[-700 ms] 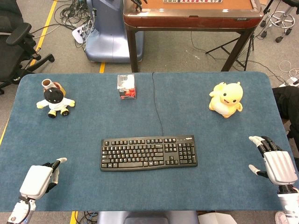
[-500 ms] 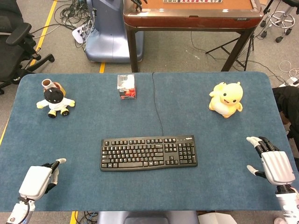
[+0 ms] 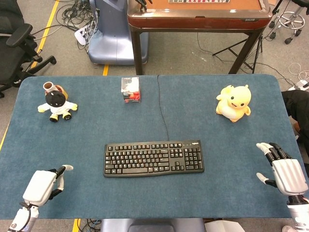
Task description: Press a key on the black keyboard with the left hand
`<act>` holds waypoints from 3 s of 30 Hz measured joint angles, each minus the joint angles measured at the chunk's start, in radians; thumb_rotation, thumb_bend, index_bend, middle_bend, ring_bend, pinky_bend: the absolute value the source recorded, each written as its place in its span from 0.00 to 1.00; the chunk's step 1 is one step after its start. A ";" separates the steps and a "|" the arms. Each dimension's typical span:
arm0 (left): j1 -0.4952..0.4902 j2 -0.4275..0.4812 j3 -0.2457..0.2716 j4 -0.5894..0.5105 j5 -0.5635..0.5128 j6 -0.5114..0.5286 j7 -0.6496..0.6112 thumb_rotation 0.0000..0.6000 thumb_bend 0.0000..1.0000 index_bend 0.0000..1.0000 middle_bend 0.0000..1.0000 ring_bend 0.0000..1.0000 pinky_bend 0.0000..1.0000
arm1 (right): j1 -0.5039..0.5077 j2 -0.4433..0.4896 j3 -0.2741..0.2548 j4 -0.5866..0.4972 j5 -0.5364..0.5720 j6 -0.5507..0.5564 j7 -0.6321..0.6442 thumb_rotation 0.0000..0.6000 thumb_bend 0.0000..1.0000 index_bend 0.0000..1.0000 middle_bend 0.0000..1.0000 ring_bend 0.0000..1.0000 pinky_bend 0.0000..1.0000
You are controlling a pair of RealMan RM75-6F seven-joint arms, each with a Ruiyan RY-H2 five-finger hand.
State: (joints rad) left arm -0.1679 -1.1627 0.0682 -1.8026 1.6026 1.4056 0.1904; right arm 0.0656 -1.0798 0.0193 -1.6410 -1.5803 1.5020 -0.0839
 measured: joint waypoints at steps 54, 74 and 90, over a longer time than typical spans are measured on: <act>-0.376 -0.015 -0.026 -0.234 -0.328 -0.503 0.402 1.00 0.80 0.19 1.00 0.92 1.00 | -0.009 -0.002 0.001 -0.009 0.010 -0.005 -0.034 1.00 0.02 0.21 0.23 0.14 0.47; -0.470 -0.095 -0.038 -0.205 -0.499 -0.525 0.462 1.00 0.80 0.19 1.00 0.92 1.00 | -0.011 0.003 0.002 -0.011 0.011 -0.005 -0.027 1.00 0.02 0.21 0.23 0.14 0.47; -0.526 -0.143 -0.024 -0.175 -0.570 -0.516 0.461 1.00 0.80 0.19 1.00 0.92 1.00 | -0.013 0.006 0.004 -0.011 0.012 -0.001 -0.018 1.00 0.02 0.21 0.23 0.14 0.47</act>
State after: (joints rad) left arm -0.6938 -1.3053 0.0443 -1.9775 1.0328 0.8895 0.6517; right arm 0.0526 -1.0733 0.0230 -1.6524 -1.5686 1.5006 -0.1019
